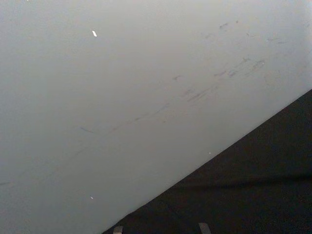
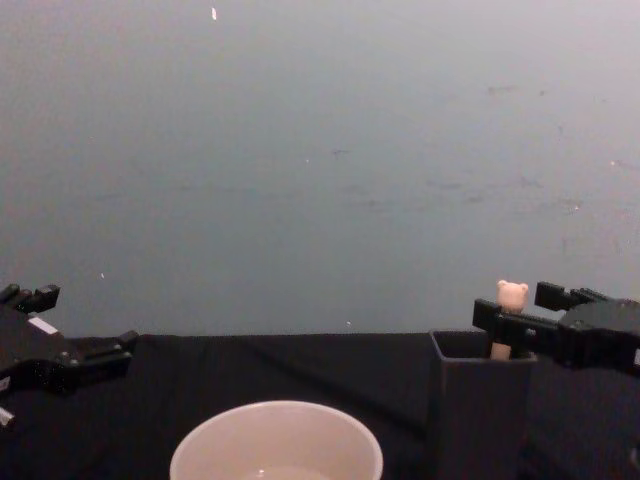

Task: Pick up the stirring spoon with one hand, stir inside the cup, then place it back in its original position.

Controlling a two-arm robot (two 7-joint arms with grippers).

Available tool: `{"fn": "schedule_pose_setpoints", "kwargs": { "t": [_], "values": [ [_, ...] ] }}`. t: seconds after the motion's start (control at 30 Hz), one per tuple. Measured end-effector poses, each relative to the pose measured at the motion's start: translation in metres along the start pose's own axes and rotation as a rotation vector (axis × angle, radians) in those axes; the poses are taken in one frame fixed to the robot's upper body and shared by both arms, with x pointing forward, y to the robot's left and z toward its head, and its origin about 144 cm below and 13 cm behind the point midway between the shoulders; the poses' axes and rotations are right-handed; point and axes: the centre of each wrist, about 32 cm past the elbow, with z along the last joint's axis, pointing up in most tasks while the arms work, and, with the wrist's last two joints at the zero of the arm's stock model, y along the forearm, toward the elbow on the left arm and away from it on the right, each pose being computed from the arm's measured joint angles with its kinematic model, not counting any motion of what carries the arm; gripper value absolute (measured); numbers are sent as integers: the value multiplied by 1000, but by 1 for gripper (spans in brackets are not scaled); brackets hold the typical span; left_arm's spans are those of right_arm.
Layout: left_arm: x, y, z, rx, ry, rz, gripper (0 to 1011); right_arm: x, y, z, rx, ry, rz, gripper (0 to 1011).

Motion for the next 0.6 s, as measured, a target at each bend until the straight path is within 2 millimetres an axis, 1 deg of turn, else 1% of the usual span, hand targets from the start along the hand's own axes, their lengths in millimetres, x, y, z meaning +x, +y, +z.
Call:
{"fn": "schedule_pose_setpoints", "kwargs": {
  "t": [0.6],
  "values": [
    [0, 0, 0, 0, 0, 0, 1001, 1, 1, 1, -5, 10, 2, 1002]
  ]
}}
